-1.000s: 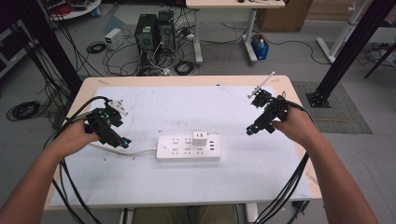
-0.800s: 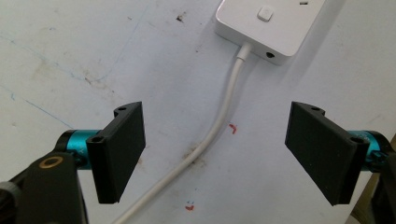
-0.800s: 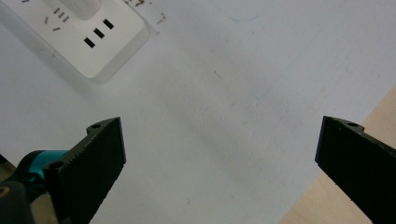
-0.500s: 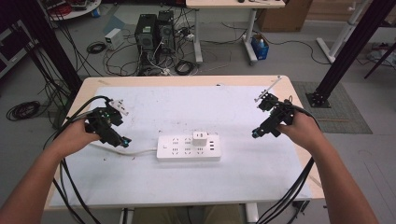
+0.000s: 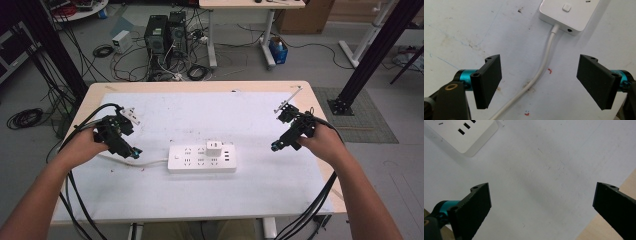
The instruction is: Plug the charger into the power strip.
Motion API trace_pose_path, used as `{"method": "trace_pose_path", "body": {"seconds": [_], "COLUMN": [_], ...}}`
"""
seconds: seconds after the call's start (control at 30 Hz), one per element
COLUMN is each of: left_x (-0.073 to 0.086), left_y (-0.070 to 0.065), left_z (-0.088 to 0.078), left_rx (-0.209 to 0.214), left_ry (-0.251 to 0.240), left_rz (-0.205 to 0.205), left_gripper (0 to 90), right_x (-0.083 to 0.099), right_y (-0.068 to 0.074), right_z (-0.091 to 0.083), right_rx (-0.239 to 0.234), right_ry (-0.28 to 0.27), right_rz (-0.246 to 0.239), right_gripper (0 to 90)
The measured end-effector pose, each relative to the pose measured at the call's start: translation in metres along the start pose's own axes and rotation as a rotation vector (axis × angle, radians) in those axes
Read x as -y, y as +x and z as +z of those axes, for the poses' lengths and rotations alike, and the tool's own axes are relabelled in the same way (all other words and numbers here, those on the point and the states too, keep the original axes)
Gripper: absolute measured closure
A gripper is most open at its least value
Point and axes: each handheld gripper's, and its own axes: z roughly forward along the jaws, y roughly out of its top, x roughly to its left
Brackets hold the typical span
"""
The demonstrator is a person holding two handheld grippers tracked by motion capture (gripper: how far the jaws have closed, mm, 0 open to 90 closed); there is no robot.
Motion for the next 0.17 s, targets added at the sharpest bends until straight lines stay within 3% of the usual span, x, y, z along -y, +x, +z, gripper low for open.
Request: {"method": "trace_pose_path", "body": {"seconds": [0.17], "left_x": [0.0002], "left_y": [-0.0008], "left_z": [0.0002], "left_rx": [-0.004], "left_ry": [0.0], "left_rz": [0.0], "left_gripper": [20.3], "right_x": [0.0007], "right_y": [0.0], "right_z": [0.0009], "right_rx": [-0.003], "right_ry": [0.0], "right_rz": [0.003], "right_gripper": [1.1]}}
